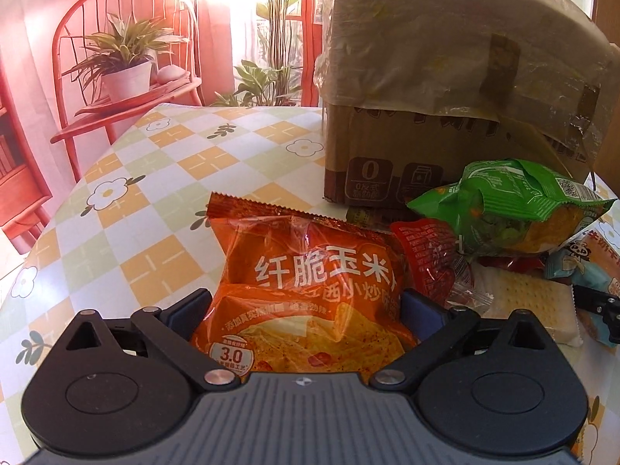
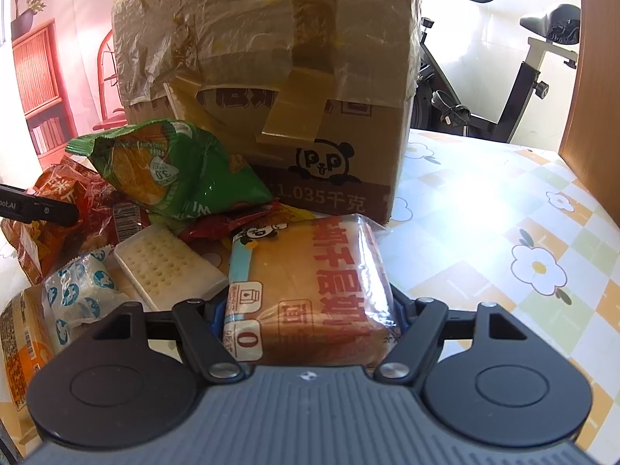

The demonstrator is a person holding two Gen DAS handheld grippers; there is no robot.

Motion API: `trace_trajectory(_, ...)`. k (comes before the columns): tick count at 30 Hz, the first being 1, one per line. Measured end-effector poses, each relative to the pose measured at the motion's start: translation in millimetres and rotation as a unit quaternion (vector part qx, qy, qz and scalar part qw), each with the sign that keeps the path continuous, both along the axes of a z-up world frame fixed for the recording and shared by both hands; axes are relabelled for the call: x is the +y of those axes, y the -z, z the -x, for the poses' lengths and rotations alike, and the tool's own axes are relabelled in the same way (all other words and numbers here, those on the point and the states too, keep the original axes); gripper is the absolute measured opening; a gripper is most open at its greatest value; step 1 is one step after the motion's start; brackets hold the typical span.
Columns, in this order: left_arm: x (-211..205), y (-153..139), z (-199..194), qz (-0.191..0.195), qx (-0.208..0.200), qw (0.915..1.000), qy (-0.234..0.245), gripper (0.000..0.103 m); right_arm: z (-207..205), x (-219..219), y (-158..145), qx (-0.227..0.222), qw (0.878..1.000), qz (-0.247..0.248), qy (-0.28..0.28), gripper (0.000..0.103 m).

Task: Organize snacks
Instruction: 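Grasp the wrapped bread loaf with the right gripper while the left grasps the orange corn snack bag, then lift the bread loaf and orange bag up over the box opening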

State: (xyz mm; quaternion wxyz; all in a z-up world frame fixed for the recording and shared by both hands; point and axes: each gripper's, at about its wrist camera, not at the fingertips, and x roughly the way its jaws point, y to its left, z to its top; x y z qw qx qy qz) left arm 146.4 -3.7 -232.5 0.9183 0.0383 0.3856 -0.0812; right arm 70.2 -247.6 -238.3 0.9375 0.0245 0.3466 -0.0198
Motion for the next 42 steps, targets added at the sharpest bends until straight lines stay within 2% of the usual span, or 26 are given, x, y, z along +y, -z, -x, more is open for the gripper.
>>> trace_trajectory(4,8,7,0,-0.008,0.006,0.9999,-0.013,0.103,0,-1,1,0.001,1.000,-0.003,0.000,0.075)
trace_trajectory(8,22,8,0,0.011,0.011,0.9995,-0.027,0.103,0,-1,1,0.002,1.000,-0.003,0.000,0.075)
trace_trajectory(10,25,7,3,0.012,0.005,0.9994,-0.033,0.095,0,-1,1,0.002,1.000,-0.005,0.000,0.075)
trace_trajectory(11,26,6,5,0.013,0.000,0.9993,-0.034,0.085,0,-1,1,0.002,1.000,-0.005,0.000,0.075)
trace_trajectory(17,27,-2,17,0.001,-0.012,0.9988,-0.047,0.075,0,-1,0,0.002,1.000,-0.006,0.000,0.075)
trace_trajectory(33,27,-49,33,0.003,-0.063,0.9953,-0.074,0.074,6,-6,-6,-0.001,1.000,-0.023,0.018,0.074)
trace_trajectory(36,24,-63,35,0.007,-0.080,0.9942,-0.072,0.074,11,-8,-14,-0.009,0.999,-0.027,0.027,0.074)
trace_trajectory(42,16,-83,38,0.008,-0.103,0.9924,-0.066,0.074,17,-5,-48,-0.049,0.999,-0.002,0.022,0.074)
